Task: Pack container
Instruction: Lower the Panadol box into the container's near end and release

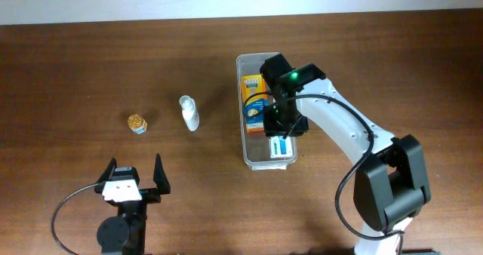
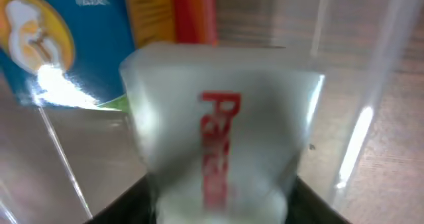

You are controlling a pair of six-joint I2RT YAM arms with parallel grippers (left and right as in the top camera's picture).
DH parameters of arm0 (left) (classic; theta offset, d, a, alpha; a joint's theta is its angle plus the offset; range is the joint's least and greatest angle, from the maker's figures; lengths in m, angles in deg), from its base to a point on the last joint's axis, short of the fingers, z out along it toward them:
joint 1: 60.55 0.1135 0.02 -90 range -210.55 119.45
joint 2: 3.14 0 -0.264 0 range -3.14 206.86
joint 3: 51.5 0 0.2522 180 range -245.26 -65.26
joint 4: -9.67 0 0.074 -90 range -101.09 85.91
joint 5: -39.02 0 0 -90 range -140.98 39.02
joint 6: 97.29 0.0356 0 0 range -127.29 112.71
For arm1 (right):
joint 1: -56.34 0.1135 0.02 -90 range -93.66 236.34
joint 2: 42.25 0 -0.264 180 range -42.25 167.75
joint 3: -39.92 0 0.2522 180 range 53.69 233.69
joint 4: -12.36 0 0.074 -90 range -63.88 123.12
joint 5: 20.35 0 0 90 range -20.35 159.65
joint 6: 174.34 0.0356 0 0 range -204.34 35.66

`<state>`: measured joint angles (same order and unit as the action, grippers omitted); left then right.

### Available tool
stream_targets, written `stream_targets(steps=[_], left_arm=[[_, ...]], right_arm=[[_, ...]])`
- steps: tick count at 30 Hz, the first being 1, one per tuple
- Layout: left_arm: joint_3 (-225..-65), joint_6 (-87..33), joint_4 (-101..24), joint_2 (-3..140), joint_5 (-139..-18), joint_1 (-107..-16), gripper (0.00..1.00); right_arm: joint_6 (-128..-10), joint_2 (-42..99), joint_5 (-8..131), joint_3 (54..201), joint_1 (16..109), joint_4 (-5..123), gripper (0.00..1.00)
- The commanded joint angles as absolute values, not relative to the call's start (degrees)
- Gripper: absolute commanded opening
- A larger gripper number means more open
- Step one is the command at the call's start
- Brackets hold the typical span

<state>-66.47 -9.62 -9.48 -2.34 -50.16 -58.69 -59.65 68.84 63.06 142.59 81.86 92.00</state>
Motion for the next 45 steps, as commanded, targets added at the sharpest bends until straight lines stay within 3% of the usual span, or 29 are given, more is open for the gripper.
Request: stream_targets(steps=[1,10,26,30,35,37,45], left_arm=[[-66.1,-8.7,-9.4,-2.7,-50.6,-58.4,0.99],[-66.1,-8.7,-9.4,-2.7,-50.6,-58.4,0.99],[-66.1,-8.7,-9.4,-2.7,-50.6,-58.4,0.99],[-66.1,-8.7,-9.4,-2.7,-50.6,-58.4,0.99],[-66.1,-8.7,-9.4,-2.7,-50.6,-58.4,0.99],[-66.1,-8.7,-9.4,-2.7,-50.6,-58.4,0.99],[-66.1,-8.7,-9.4,-2.7,-50.6,-58.4,0.99]], right_arm=[[-60.1,68.8,62.8,142.3,82.2,92.1,0.53],[-60.2,68.7,62.8,143.7,82.2,93.1,0.59],[-62.1,68.7,64.5,154.8,82.2,95.3,0.57],[-63.1,68.7,66.3,154.7,82.2,94.3,0.45],[-63.1,69.3,67.9,154.0,82.2,92.2,0.11],[-63.1,70.0,68.2,153.5,82.2,92.0,0.04],[-63.0,73.2,69.5,153.2,82.2,92.2,0.04]])
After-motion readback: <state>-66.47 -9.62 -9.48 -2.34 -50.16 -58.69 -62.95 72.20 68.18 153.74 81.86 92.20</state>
